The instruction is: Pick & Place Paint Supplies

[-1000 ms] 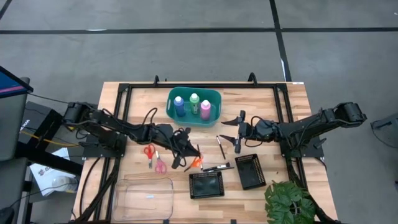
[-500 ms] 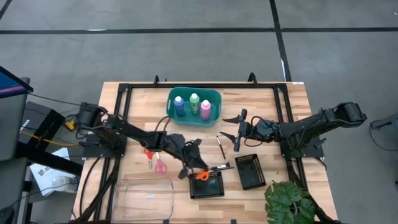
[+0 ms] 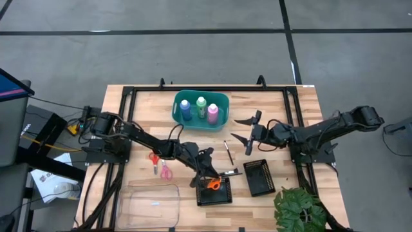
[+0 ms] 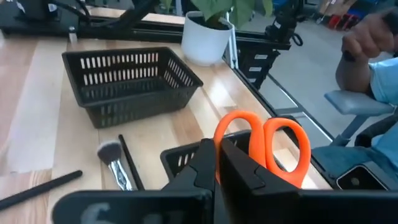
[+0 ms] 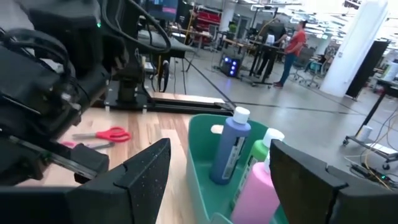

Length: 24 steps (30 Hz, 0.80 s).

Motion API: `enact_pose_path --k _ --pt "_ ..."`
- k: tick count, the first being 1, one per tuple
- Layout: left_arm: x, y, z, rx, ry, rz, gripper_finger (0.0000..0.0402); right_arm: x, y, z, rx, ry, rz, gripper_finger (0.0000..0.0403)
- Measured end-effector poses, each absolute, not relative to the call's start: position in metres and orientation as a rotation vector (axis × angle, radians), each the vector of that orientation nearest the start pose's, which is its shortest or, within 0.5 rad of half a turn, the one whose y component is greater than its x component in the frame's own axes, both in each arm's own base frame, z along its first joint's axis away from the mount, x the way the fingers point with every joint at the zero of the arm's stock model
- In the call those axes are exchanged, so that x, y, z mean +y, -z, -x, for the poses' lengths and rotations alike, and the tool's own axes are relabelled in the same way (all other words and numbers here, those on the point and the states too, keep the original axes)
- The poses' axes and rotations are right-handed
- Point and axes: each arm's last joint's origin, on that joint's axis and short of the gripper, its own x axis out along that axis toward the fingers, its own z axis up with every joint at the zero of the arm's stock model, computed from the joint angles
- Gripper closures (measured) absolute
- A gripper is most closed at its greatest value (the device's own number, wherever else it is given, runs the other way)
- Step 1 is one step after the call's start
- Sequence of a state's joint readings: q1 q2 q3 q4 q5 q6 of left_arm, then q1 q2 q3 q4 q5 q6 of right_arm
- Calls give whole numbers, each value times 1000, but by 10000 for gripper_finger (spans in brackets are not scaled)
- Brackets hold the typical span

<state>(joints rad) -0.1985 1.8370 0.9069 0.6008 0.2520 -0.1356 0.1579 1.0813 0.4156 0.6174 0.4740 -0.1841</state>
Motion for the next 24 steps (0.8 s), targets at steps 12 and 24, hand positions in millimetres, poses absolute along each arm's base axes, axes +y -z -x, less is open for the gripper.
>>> enact_pose_path --k 12,24 --pt "-80 -167 -369 329 412 113 401 28 -226 -218 84 306 201 149" --pt "-90 -166 -366 340 426 81 401 28 -226 -218 89 303 194 149"
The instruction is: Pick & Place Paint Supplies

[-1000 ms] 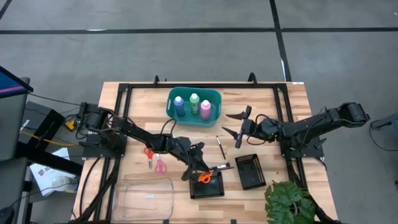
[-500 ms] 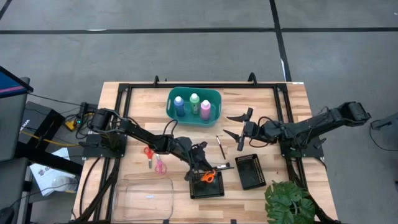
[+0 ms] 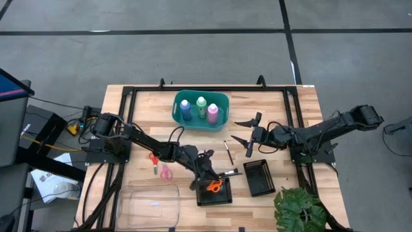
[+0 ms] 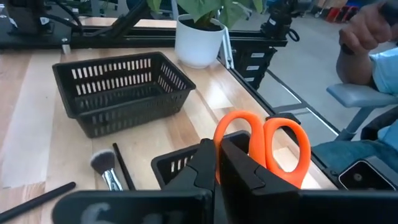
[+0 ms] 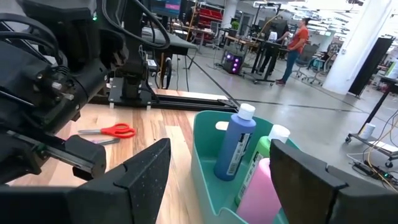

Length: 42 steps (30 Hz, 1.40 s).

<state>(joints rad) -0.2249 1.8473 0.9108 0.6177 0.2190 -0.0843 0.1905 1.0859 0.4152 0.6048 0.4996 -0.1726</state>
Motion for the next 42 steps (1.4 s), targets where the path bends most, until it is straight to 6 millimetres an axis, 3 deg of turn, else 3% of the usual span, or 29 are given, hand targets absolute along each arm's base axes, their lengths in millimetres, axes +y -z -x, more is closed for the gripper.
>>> enact_pose_path --k 26,34,42 --pt "-88 -163 -366 359 384 47 384 28 -225 -218 91 302 197 149" --pt "-88 -163 -366 356 387 29 336 28 -223 -218 112 300 195 149" --pt "-88 -163 -365 357 401 32 238 28 -222 -218 120 300 189 149"
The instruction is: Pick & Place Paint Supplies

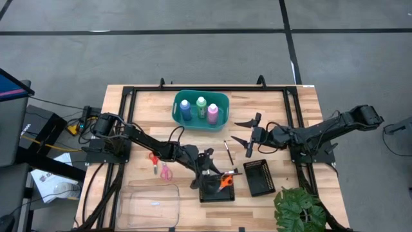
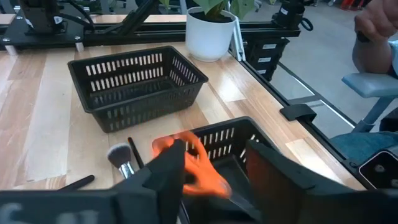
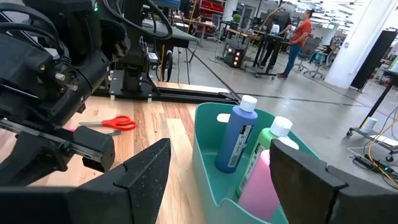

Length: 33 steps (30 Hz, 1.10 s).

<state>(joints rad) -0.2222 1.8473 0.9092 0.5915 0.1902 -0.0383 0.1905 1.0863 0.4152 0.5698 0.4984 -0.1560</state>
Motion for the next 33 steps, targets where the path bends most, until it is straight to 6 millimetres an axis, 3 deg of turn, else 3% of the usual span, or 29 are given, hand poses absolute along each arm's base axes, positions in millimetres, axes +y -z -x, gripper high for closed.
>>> enact_pose_path --k 5,11,16,21,24,28,33 --pt "-88 -171 -363 344 402 28 195 28 -220 -217 140 297 165 149" --pt "-84 -200 -348 309 411 -29 189 29 -217 -217 159 253 79 149" --pt "-73 -216 -311 246 348 -67 202 30 -213 -218 235 195 -34 149" --pt "-58 -214 -268 154 268 -62 216 32 -216 -228 347 210 -96 149" --pt "-50 -208 -245 126 212 -56 222 33 -216 -242 417 204 -149 149" --pt "-40 -200 -218 103 162 -29 226 33 -200 -262 598 215 -212 149" --pt "-33 -194 -198 73 115 -27 222 32 -185 -284 785 278 -269 149"
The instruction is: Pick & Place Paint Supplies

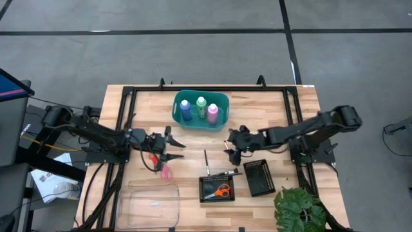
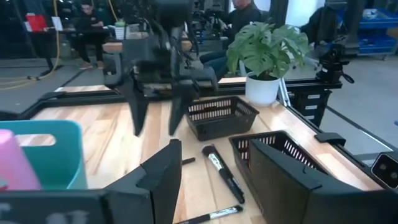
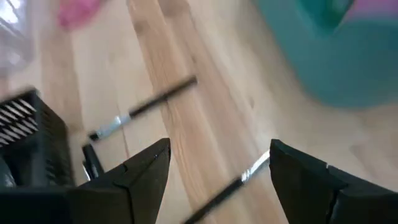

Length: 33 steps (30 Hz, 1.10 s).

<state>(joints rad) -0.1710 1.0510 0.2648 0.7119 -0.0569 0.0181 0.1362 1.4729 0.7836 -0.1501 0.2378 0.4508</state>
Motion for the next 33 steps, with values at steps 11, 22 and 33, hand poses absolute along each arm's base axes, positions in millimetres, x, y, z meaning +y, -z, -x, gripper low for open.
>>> enact_pose_path --k 11,22,33 --pt "-17 -180 -176 66 46 -23 221 24 -154 -302 1003 366 -407 149" --pt "-10 -179 -175 62 13 -23 220 15 -133 -306 1061 444 -449 149" --pt "-9 -179 -175 59 3 -25 224 18 -112 -308 1107 508 -417 196"
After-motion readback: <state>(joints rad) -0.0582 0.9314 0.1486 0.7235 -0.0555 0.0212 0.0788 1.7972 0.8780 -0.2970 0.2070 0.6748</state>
